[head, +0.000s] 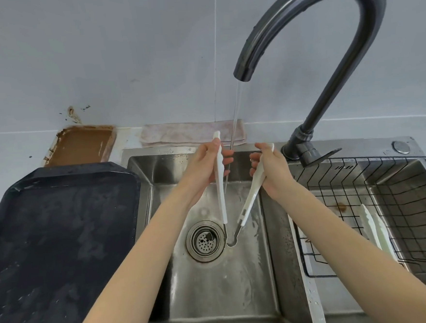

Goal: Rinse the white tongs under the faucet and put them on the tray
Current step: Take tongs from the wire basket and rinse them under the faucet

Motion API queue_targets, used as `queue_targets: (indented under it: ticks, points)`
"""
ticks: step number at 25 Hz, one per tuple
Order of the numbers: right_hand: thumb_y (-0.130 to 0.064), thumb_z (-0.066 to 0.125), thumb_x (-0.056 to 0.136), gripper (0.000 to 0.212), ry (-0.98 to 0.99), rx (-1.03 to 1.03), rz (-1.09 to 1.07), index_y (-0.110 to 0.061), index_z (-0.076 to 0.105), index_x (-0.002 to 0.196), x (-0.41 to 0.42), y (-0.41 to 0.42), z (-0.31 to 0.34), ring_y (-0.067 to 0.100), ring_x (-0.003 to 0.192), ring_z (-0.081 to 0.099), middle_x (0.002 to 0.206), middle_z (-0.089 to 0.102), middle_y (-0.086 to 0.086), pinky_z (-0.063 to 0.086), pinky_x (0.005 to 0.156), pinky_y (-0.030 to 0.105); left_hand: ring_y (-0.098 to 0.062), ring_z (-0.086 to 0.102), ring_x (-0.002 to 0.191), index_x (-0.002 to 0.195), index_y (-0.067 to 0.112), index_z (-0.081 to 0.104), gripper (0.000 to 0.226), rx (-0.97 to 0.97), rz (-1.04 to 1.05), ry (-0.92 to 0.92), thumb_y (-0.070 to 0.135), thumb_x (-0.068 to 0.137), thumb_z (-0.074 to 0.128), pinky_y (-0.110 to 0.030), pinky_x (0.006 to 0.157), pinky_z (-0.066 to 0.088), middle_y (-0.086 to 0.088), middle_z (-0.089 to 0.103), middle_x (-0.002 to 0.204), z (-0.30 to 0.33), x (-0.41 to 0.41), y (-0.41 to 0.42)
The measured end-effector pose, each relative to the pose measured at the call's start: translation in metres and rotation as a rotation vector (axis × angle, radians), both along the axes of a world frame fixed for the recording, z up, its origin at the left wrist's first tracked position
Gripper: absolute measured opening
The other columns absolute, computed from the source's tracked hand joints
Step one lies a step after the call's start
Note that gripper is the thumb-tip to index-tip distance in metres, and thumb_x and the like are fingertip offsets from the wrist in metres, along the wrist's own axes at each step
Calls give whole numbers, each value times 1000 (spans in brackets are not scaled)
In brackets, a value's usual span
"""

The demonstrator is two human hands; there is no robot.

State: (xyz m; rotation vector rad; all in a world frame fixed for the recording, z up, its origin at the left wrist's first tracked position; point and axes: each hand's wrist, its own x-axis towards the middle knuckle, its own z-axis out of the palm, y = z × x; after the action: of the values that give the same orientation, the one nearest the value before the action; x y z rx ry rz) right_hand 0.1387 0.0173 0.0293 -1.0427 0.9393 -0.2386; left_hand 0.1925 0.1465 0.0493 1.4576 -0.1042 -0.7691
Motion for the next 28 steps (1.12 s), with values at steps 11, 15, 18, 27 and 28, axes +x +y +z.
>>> queue_targets:
  ticks: [11,15,18,27,28]
  points:
    - [-23,37,98,32,282,-174,209,-3,46,121,-13,0,-73,13,67,47,76,50,1,42,67,28,-23,60,93,131,5,45,38,349,-126,113,14,94,49,-29,81,53,-14,58,109,-87,-26,23]
    - [-19,42,94,38,500,-276,430,-3,41,129,-20,2,-108,20,80,50,82,50,3,40,75,33,-25,60,95,130,6,48,36,429,-89,158,13,95,47,-32,82,55,-14,57,107,-115,-26,24]
    - [-13,40,94,38,565,-305,529,0,43,130,-24,7,-130,24,83,54,102,56,15,44,70,32,-23,59,96,129,8,48,34,474,-104,208,14,96,45,-29,80,53,-15,59,110,-131,-25,21]
    - [-12,39,89,30,676,-208,614,-13,45,118,-31,13,-165,21,83,50,94,50,4,40,64,25,-24,54,98,123,1,42,33,648,49,324,14,94,49,-38,83,53,-18,53,119,-163,-32,10]
    - [-13,39,88,25,675,-207,626,-17,44,112,-32,15,-167,20,80,49,92,50,3,38,60,23,-22,52,96,119,2,43,28,647,62,349,13,94,49,-37,79,53,-17,53,116,-165,-34,10]
